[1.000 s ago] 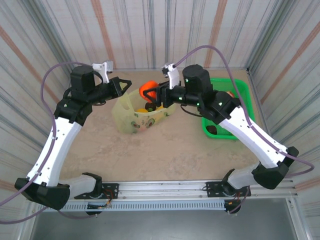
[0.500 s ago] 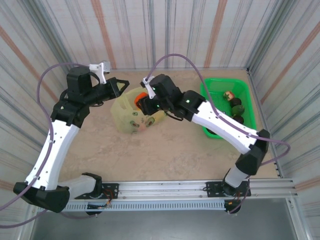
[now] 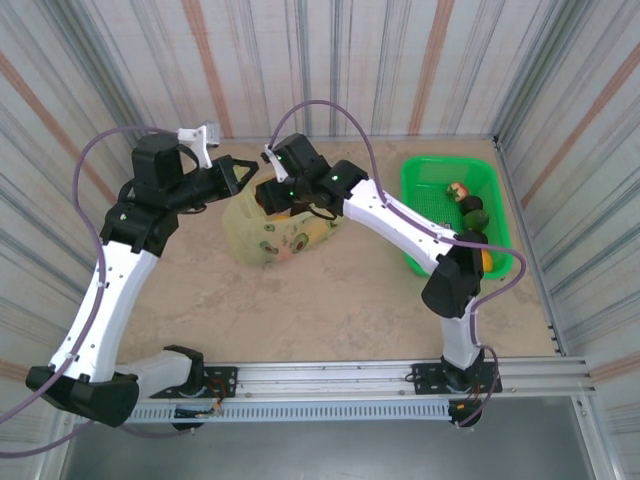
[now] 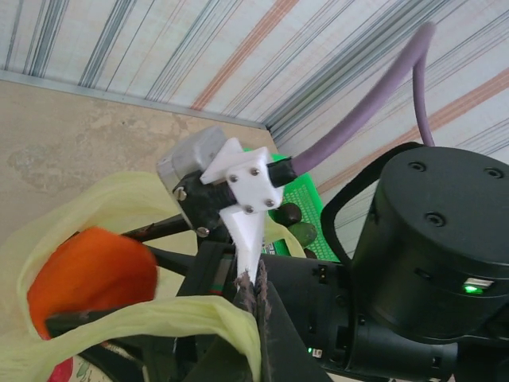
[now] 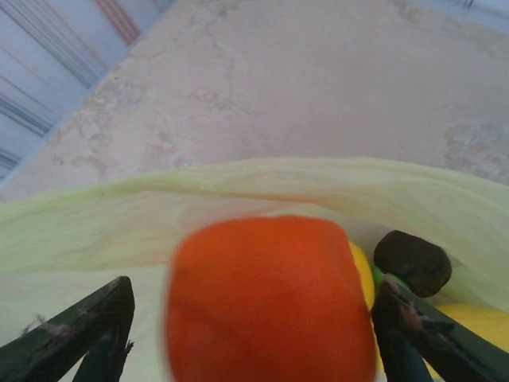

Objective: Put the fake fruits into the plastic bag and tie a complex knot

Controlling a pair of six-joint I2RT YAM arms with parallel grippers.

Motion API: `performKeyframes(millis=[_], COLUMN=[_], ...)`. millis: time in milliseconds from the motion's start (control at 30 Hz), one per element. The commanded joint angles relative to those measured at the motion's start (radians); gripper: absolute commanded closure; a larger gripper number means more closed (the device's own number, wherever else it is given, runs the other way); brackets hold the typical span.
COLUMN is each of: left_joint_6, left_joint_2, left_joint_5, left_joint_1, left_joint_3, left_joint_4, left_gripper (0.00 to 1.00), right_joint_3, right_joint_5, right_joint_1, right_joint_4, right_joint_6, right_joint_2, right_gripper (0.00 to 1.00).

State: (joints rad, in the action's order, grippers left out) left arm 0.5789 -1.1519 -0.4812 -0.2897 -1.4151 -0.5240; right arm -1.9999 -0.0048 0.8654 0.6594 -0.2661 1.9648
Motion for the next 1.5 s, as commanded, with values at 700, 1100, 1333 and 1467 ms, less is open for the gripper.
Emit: performKeyframes(millis=[700, 1100, 1333, 1467], left_joint_6=[-0.027, -0.034, -0.037, -0.032], left_joint_2=[-0.006, 0.01, 0.016, 0.016], left_joint_5=[-0.012, -0.01, -0.019, -0.02], left_joint_1=[-0.002, -0.034, -0.038, -0.049], left_joint_3=[0.019, 0.02, 0.024, 0.044], left_joint_4=[0.009, 0.005, 0.022, 0.056], left_gripper=[1.0, 1.0, 1.0, 1.0], right_joint_3=[0.401, 0.793, 0.91, 0.883], right_joint_5=[-0.293, -0.15, -0.06, 0.097], right_joint_1=[-0.272, -0.572, -0.805, -0.833], right_joint_4=[-0.155, -0.156, -0.044, 0.025], right_joint_6=[-0.132, -0.224, -0.282, -0.265], right_joint_2=[-0.607, -0.931, -0.931, -0.801], right_gripper=[0.35, 0.34, 0.32, 0.27])
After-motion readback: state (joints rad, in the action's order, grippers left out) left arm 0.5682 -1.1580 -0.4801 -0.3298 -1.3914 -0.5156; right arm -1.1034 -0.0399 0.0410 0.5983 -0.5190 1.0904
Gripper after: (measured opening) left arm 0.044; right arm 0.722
